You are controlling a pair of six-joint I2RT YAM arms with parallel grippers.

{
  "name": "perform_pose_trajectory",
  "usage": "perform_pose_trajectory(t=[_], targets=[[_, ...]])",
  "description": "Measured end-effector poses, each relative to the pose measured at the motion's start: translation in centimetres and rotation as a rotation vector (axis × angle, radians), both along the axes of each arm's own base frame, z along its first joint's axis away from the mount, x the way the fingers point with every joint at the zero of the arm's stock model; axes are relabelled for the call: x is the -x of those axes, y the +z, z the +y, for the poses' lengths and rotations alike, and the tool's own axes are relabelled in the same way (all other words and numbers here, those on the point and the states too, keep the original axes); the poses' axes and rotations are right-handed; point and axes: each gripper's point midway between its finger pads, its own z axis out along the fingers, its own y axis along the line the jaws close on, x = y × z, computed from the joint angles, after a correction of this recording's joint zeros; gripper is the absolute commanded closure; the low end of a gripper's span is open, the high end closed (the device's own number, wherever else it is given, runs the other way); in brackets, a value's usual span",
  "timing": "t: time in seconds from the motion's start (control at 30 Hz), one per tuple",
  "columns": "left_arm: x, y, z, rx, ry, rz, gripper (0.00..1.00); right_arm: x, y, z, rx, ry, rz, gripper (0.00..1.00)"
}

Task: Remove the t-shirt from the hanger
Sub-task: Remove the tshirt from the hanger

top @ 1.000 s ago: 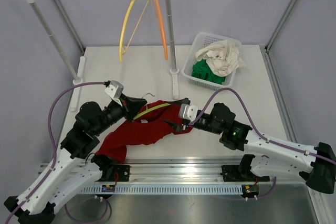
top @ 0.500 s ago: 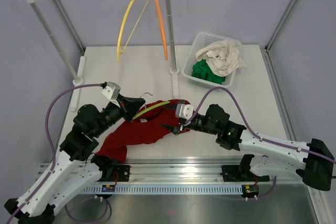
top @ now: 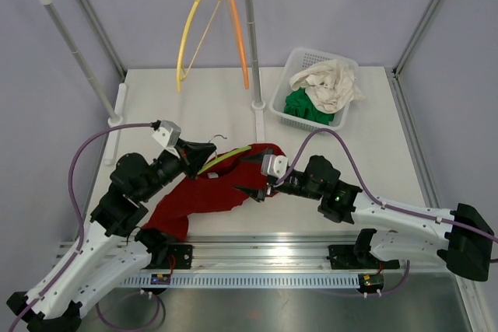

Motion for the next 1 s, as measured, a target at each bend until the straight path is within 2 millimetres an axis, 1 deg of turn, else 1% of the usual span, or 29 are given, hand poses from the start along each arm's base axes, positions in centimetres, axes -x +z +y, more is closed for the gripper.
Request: perform_pose_trajectory(t=[0.13,0.37,0.57,0.7,1.0], targets=[[-0.1,-0.1,-0.1,-0.005,-0.002,0.000,1.00,0.0,-0.3,0.3,-0.002,0.008,0.014,0.24],[-0.4,0.3,0.2,0.007,0.025,-0.011,1.00,0.4,-1.3,1.1,0.010,0.044,0.045,0.25],[-0.6,0.4,0.4,0.010,0.037,-0.014,1.00,0.5,-3.0,1.9,0.044,0.071,0.084,0.24],[-0.7,0.4,0.4,0.012,0.045,-0.016,1.00,0.4,-4.0,2.9,0.064,0.090,0.116,0.26],[-0.6,0.7,0.6,0.022,0.048,-0.023,1.00,-0.7,-4.2,6.0,0.028,0.111,0.150,0.30]])
